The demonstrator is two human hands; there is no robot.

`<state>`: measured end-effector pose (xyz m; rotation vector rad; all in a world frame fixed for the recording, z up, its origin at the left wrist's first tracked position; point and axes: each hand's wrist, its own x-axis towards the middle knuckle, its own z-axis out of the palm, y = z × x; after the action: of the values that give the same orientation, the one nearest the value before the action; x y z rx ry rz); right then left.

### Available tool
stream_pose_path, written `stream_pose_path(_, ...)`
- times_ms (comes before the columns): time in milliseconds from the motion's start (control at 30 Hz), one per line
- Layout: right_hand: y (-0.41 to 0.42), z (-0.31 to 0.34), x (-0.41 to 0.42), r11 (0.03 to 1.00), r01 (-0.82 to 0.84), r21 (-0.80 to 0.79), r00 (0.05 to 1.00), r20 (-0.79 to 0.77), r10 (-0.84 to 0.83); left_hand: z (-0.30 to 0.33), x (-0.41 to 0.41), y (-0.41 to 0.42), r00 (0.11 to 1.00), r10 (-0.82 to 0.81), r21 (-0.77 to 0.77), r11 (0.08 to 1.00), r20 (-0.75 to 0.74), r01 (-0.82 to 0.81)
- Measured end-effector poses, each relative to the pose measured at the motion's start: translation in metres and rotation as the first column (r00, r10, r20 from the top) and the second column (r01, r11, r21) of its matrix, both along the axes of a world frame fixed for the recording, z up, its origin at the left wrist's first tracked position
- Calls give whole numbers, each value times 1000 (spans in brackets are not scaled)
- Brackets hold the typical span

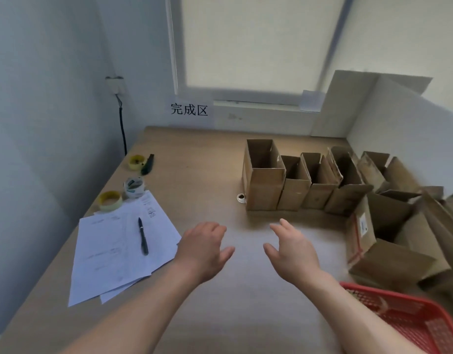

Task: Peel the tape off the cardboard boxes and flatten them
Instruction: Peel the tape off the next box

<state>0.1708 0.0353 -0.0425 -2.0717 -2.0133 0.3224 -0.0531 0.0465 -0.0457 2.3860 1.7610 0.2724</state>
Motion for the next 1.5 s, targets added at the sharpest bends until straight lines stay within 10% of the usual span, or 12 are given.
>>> stream_pose_path(733,236,-23,19,963,-266,32,960,101,262,-39,39,116,984,176,-108,978,-12,-176)
stream_pose_path(900,197,-13,23,954,-170,248,964,-161,214,-46,26,106,978,207,-94,975,43,-202)
stream_pose_path(1033,157,6,34,914,80,398,758,-620,203,-48,9,92,967,235,-13,972,98,-235)
stream_pose_path(1167,128,-14,35,956,254,145,490,-872,2,-55,2,65,962,189,-27,982,198,-187)
stream_pose_path(1300,80,-73,28,934,266,-237,562,-750,-350,-80,-9,28,958,175,-203,971,226,-130)
stream_pose_path(1500,29,-111,-2,904,268,-332,594,-682,-427,-90,-33,19,959,243,-200,957,146,-212)
